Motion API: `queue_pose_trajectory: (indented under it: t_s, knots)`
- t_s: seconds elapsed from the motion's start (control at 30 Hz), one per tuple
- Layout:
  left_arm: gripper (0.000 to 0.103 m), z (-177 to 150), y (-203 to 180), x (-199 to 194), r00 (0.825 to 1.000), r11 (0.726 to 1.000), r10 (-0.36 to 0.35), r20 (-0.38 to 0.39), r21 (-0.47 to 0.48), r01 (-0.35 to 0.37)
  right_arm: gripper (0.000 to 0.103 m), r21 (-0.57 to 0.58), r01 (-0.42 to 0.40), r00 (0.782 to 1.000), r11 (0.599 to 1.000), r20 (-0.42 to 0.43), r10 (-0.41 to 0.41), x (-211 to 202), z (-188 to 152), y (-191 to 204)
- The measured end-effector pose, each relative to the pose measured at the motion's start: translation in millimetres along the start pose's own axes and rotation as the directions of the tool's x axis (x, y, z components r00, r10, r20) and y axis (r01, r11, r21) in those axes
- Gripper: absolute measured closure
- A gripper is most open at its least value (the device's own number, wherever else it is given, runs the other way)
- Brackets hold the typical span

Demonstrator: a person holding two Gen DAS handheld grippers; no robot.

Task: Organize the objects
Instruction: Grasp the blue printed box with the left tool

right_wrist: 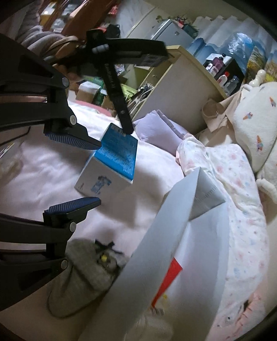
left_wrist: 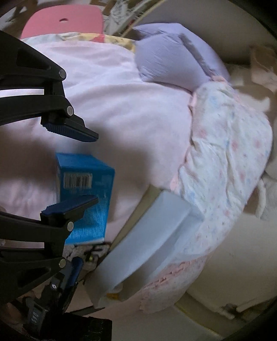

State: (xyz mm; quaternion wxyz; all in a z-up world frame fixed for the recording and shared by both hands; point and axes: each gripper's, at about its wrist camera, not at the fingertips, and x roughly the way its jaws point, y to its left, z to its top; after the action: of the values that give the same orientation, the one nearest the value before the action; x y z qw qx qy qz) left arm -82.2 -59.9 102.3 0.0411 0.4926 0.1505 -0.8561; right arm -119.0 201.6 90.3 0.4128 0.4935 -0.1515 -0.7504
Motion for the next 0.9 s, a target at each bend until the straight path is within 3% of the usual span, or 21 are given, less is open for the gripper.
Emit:
queue_pose_trajectory:
  t_s: [0.17, 0.3, 0.37, 0.47, 0.63, 0.9]
  knots:
    - [0.053, -3.5, 13.0, 5.5, 0.998, 0.995, -0.068, -0.008, -0.075, 0.067, 0.057, 0.096, -0.052, 0.998, 0.994, -0.033, 0.055, 25.2, 12.3, -7.7]
    - [0.044, -6.5, 17.1, 12.0, 0.994, 0.99, -0.107, -0.019, -0.098, 0.105, 0.057, 0.135, -0.055, 0.994, 0.989, -0.089, 0.067, 50.3, 22.1, -17.1]
    - [0.042, -8.1, 17.8, 15.3, 0.991, 0.987, -0.132, -0.028, -0.099, 0.128, 0.05, 0.176, -0.096, 0.984, 0.98, -0.129, 0.12, 64.4, 26.3, -25.4]
    - [0.036, -9.0, 15.8, 20.0, 0.985, 0.983, -0.166, -0.045, -0.091, 0.162, 0.04, 0.201, -0.097, 0.977, 0.975, -0.167, 0.131, 77.0, 33.6, -29.2]
    - [0.033, -14.9, 7.2, 31.5, 0.96, 0.962, -0.268, -0.087, -0.083, 0.261, 0.04, 0.187, -0.087, 0.971, 0.979, -0.202, 0.125, 81.5, 34.9, -24.9]
    - [0.033, -23.6, -6.8, 24.6, 0.962, 0.965, -0.259, -0.089, 0.005, 0.261, 0.046, 0.265, -0.131, 0.972, 0.955, -0.156, 0.177, 71.5, 16.7, -31.4]
